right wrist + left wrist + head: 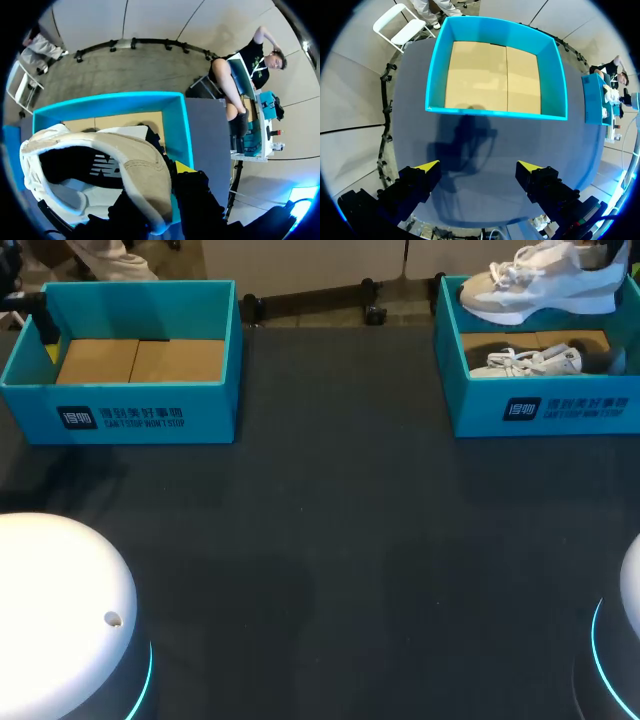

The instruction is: Take the shoe out of the shoebox, open the shoe tongue, remove and reinsert the insole, then place the shoe into the shoebox

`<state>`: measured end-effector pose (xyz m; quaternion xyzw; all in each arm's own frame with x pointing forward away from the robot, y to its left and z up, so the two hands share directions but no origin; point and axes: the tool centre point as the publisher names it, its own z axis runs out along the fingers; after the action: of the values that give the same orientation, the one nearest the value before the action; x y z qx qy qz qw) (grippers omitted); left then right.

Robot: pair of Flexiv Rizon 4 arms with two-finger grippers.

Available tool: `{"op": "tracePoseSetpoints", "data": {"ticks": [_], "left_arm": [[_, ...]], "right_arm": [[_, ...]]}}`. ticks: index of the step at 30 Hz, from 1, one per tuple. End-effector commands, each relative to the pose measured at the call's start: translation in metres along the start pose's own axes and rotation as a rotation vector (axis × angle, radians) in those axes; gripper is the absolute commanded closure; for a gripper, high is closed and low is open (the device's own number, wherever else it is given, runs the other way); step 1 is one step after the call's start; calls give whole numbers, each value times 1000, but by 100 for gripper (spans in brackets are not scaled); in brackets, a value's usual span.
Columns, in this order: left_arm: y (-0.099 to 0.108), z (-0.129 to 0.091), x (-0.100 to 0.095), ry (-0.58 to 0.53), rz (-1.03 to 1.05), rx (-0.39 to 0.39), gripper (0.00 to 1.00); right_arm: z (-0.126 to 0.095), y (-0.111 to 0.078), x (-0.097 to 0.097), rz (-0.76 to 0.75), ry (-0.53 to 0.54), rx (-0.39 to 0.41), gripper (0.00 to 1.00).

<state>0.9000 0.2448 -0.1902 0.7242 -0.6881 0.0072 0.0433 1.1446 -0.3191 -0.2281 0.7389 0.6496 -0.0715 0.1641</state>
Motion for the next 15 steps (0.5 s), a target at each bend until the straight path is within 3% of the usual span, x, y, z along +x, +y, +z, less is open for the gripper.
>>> {"op": "tracePoseSetpoints", "data": {"ticks": [1,15], "left_arm": [[0,0,0,-3,0,-2,0],[0,0,0,-3,0,-2,0]], "right_arm": [[5,-5,-3,20,1,-24,100],[20,-5,-5,76,-19,-55,100]]}}
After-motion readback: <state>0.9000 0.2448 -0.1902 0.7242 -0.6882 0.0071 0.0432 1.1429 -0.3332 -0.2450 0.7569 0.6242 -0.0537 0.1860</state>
